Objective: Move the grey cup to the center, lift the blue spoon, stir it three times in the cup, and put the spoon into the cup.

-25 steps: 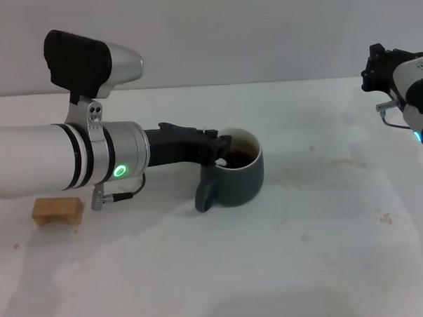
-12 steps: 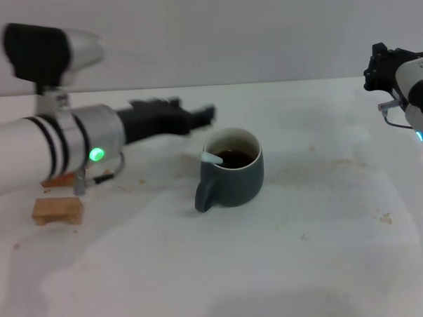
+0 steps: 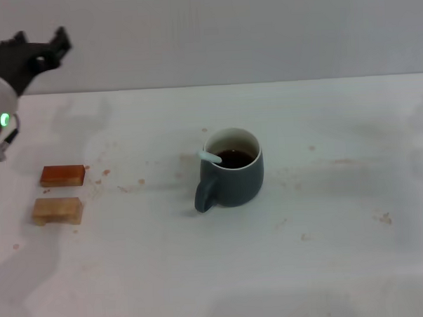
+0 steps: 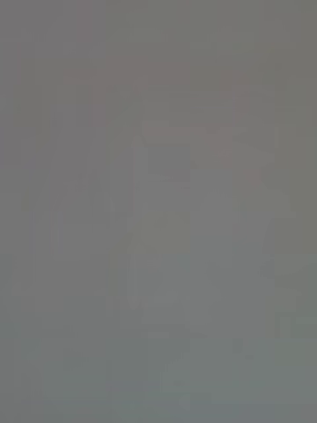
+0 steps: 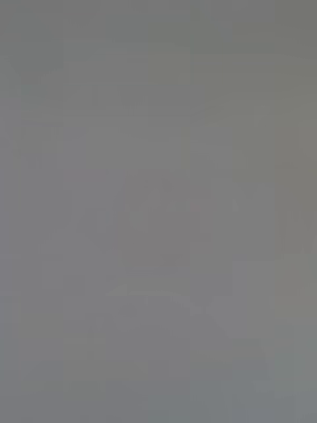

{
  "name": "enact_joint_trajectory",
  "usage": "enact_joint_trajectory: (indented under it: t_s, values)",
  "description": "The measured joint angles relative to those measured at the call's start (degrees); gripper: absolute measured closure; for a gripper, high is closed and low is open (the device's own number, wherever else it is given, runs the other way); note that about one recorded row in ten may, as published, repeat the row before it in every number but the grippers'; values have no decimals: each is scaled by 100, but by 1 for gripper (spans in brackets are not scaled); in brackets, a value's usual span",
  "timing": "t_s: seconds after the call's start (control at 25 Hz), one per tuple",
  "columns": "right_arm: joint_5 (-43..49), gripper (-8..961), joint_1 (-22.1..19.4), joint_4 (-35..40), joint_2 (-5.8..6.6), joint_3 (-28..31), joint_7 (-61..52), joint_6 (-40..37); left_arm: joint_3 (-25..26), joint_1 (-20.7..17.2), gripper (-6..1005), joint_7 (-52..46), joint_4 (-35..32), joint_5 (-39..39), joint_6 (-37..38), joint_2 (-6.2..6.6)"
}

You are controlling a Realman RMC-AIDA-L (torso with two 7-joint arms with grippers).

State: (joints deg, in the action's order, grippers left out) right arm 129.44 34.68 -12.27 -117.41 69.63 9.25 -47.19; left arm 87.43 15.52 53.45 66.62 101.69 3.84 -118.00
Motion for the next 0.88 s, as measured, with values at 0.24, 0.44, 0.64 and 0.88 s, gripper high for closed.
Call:
enact_joint_trajectory:
  t_s: [0.24, 0.44, 0.64, 0.88]
  values:
    - [4, 946, -924, -721, 186, 762, 3, -228, 65, 401, 301, -417, -738, 295, 1035, 18]
    - [15, 941, -1296, -1090, 300, 989, 5, -143, 65, 676, 302, -1741, -1467, 1262, 1733, 53]
    - [71, 939, -1391, -1238, 401, 1066, 6, 118, -46, 916, 302, -5371, -2632, 3695, 2538, 396]
    - [225, 939, -1389, -1238, 417, 1105, 6, 306, -46, 1038, 302, -6732, -3214, 4785, 2864, 503]
